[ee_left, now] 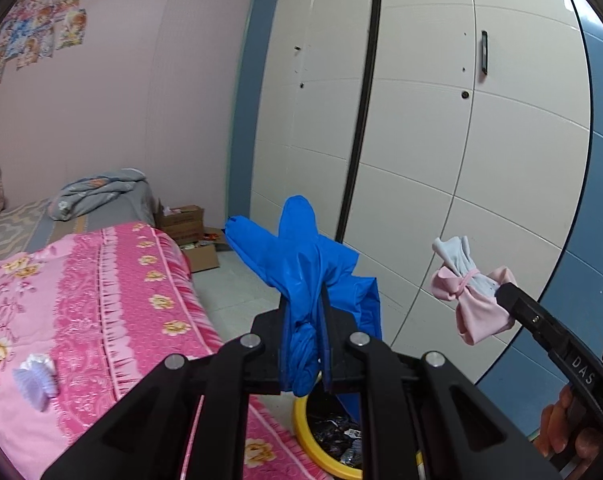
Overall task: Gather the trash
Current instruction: 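Carry the glove and bow cloth to the yellow bin and open both tools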
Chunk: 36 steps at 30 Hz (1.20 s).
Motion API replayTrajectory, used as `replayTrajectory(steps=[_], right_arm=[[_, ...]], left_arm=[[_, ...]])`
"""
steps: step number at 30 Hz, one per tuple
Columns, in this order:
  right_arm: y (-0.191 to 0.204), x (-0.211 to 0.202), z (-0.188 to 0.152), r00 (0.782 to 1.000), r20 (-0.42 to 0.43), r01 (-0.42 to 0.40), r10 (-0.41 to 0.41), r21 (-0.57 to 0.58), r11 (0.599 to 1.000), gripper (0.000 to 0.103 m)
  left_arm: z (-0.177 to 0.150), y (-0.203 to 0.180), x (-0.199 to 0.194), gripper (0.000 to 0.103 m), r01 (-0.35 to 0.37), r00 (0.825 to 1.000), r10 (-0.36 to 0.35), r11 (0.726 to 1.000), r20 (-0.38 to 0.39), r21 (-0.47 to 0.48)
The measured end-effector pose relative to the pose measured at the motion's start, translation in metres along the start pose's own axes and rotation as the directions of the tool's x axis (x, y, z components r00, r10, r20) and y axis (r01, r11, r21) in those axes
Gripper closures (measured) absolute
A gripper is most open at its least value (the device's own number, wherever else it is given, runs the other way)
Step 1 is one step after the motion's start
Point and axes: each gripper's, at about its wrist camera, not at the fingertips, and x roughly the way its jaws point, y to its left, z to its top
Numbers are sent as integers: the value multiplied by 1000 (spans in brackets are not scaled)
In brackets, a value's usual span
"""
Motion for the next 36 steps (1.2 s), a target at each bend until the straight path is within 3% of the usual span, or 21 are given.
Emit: replayTrajectory(steps=[9,20,36], right_arm=[[-36,18,-15,994,-24,108,-107,38,993,92],[-74,55,-57,970,-131,217,-207,61,974,92],[-108,99,-109,924,-272,304,-270,92,948,91]], left_arm=[[-18,-23,55,92,51,996,-50,999,-77,6],[-61,-39,117,92,99,975,-97,995,-199,-1],[-104,-41,176,92,99,937,-106,994,-333,-38]])
